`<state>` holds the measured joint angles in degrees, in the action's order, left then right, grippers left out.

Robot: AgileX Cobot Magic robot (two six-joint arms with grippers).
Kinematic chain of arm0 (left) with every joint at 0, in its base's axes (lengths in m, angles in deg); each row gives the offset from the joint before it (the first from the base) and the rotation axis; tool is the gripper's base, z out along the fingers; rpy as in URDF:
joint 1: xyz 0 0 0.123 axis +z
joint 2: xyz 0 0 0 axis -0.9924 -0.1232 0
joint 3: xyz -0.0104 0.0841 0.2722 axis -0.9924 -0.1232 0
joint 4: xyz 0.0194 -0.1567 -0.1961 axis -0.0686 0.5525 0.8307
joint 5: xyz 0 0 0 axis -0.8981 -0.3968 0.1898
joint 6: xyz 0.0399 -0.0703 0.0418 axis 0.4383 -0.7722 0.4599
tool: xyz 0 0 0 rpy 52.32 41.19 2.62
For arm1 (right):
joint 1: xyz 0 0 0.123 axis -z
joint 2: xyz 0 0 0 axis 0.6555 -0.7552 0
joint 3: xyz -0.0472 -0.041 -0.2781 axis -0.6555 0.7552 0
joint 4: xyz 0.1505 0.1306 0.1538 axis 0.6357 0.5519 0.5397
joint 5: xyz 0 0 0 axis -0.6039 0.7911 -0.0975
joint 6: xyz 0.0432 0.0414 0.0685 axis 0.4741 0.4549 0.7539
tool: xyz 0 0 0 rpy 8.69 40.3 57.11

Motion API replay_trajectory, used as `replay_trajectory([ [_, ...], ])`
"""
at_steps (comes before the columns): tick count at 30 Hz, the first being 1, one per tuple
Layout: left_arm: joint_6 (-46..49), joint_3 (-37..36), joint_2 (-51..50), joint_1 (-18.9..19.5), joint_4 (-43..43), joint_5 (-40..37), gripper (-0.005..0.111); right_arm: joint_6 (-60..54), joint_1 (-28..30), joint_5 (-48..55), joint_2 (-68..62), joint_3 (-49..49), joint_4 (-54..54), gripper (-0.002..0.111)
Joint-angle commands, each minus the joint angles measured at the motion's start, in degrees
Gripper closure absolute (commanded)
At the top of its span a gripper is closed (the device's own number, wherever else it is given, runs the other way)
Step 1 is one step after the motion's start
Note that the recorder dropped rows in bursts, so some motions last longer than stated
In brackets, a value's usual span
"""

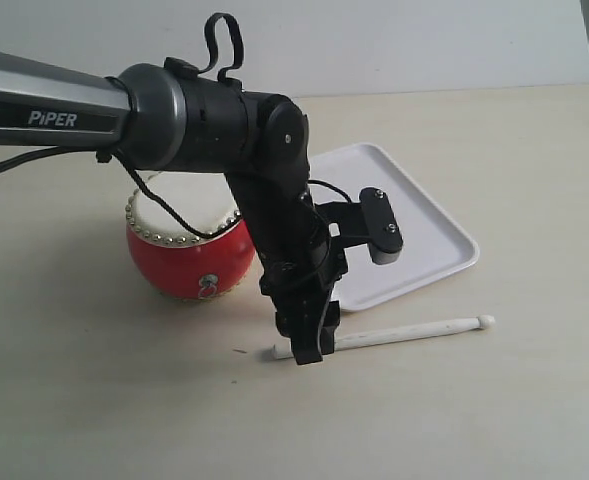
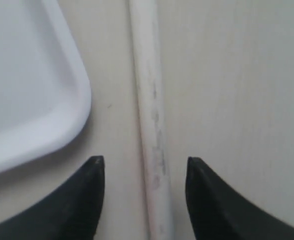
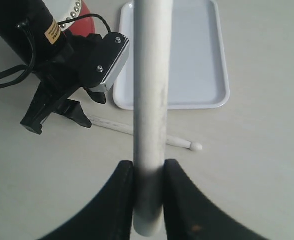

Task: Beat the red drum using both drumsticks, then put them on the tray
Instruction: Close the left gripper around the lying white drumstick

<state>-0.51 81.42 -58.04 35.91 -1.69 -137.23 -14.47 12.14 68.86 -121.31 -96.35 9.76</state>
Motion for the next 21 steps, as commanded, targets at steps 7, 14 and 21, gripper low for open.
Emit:
replay_trajectory([
  [7,-1.37,0.28,-0.58,-0.34,0.65,0.83,0.057,-0.54,0.33,-1.67,0.35,0.25,-0.66,0.108],
  [14,-2.13,0.28,-1.40,-0.34,0.67,0.81,0.057,-0.54,0.33,-1.80,0.35,0.25,-0.66,0.108],
  [21,-2.13,0.28,-3.02,-0.34,0.99,0.81,0.057,-0.54,0.33,-2.02,0.35,0.25,-0.66,0.108],
])
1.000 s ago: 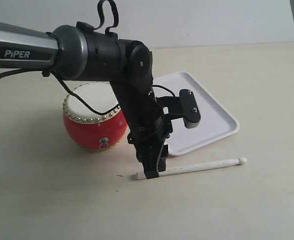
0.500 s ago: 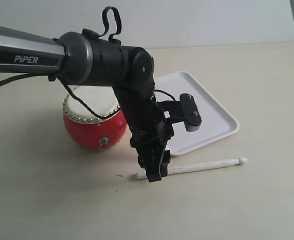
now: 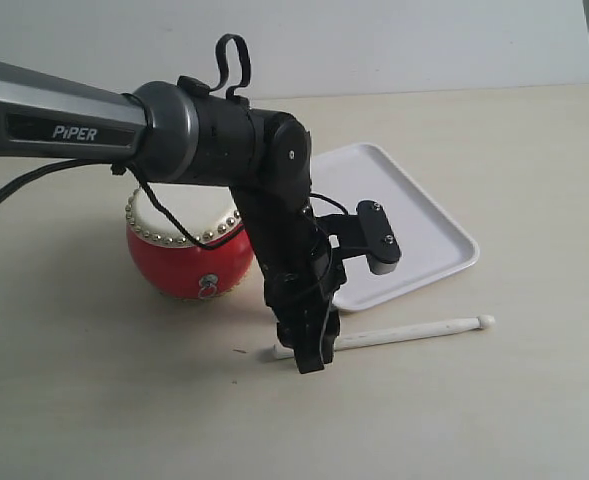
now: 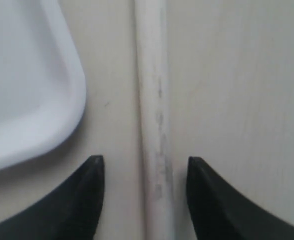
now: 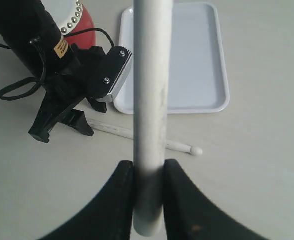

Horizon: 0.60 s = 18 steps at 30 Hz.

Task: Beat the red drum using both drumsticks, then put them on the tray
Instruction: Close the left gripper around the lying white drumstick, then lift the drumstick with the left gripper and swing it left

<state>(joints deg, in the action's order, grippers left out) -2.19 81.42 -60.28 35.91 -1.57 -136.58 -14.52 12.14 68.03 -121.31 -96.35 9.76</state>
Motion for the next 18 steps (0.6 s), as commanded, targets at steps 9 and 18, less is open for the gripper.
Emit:
replay_trajectory([
  [9,-3.61,0.28,-1.30,-0.34,-2.50,-1.52,0.059,-0.50,0.33,-1.56,0.35,0.25,-0.66,0.108],
  [18,-7.26,0.28,-0.20,-4.44,-7.90,0.25,0.055,-0.50,0.33,-2.19,0.35,0.25,-0.66,0.108],
])
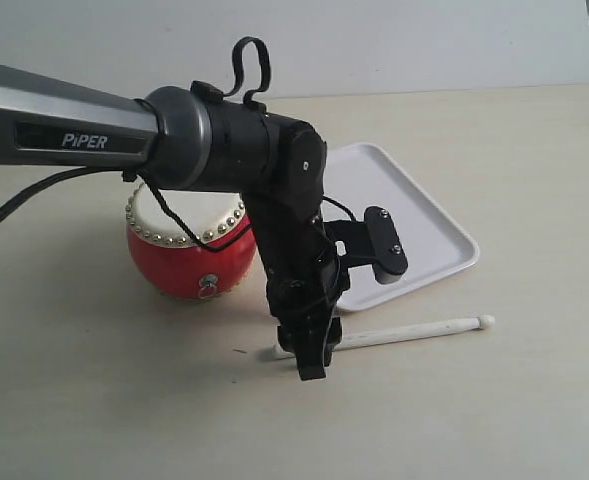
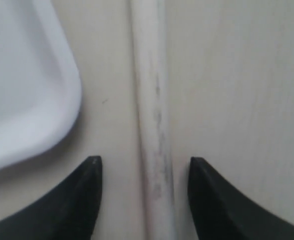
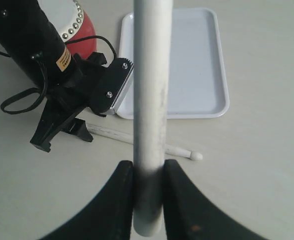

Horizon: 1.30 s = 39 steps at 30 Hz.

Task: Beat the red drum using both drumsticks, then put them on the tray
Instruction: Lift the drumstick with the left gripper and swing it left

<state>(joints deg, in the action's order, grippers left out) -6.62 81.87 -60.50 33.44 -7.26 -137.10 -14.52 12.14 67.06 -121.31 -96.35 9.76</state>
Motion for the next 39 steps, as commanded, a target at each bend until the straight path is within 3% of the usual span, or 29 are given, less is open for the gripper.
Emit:
replay_trajectory([
  [1,-3.41,-0.17,0.02,-2.38,-2.45,1.52,0.055,-0.50,0.33,-1.22,0.35,0.25,-0.66,0.108],
  [7,-3.57,-0.17,0.02,-2.36,-2.59,0.93,0.056,-0.50,0.33,-1.12,0.35,0.25,-0.66,0.108],
  [9,-4.31,-0.17,0.02,-2.36,-2.59,0.26,0.061,-0.50,0.33,-1.12,0.35,0.25,-0.66,0.108],
  [15,-4.60,-0.17,0.15,-2.36,-2.59,-5.59,0.107,-0.50,0.33,-1.12,0.35,0.25,-0.55,0.108],
  [21,-5.18,-0.17,3.29,-2.36,-1.86,-10.74,0.107,-0.50,0.33,-1.26,0.35,0.25,-0.55,0.108],
  [29,-17.38,-1.39,17.17,-0.69,0.36,-10.22,0.107,-0.36,0.33,2.14,-1.87,-4.40,-0.69,0.108],
  [35,-23.79,-10.64,28.14,-0.69,2.24,-3.52,0.107,-1.34,0.33,4.20,-7.10,-11.31,-0.69,0.108],
  [39,-28.87,-19.85,35.11,2.05,2.19,-0.32,0.107,-2.76,0.33,7.80,-10.09,-17.01,-0.49,0.108],
])
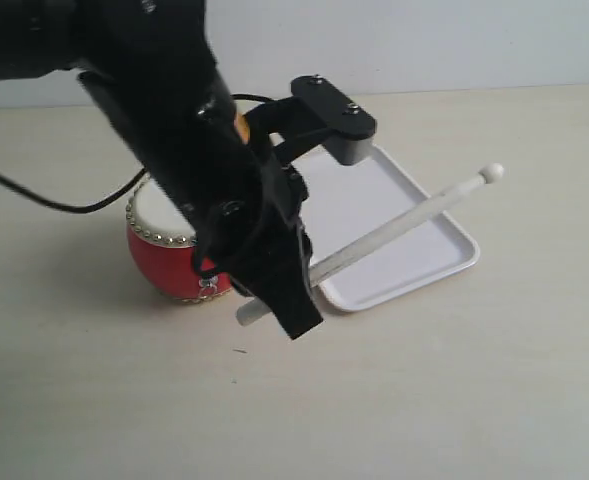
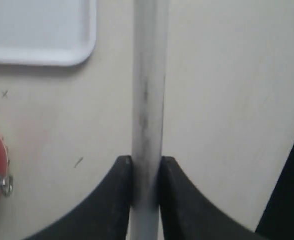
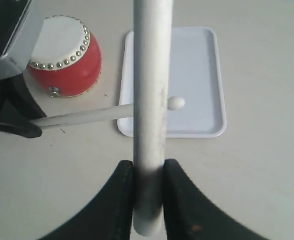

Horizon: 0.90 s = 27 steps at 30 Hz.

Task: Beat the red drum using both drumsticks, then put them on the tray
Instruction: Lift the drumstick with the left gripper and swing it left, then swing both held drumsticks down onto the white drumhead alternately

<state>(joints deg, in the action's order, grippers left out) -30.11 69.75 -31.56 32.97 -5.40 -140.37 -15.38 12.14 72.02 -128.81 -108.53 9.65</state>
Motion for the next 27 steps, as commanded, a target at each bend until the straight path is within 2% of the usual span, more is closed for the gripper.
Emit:
replay_trajectory([
  [1,-6.14,-9.74,8.24,3.59,0.48,2.95,0.107,-2.32,0.33,4.43,-3.70,-6.08,-0.38,0.108],
  [7,-9.61,-16.73,22.00,12.48,-0.41,2.08,0.107,-6.81,0.33,8.82,-11.44,-10.18,5.03,0.108],
  [14,-8.14,-20.64,27.51,25.94,-3.31,-11.05,0.107,-14.01,0.20,10.82,-22.88,-11.32,12.54,0.108],
  [17,-6.74,-21.33,27.26,28.36,-4.71,-15.03,0.107,-14.88,0.20,14.35,-28.51,-14.43,11.00,0.108],
  [23,-8.57,-22.94,28.82,32.79,-5.12,-15.31,0.107,-14.43,-1.72,14.35,-36.58,-23.87,11.77,0.108],
  [25,-8.57,-25.37,30.05,33.59,-4.42,-13.60,0.107,-13.79,-3.90,14.35,-38.54,-25.16,11.64,0.108],
  [27,-8.57,-29.01,31.62,33.99,-3.00,-7.74,0.107,-12.55,-6.32,14.35,-40.29,-25.16,9.96,0.108],
])
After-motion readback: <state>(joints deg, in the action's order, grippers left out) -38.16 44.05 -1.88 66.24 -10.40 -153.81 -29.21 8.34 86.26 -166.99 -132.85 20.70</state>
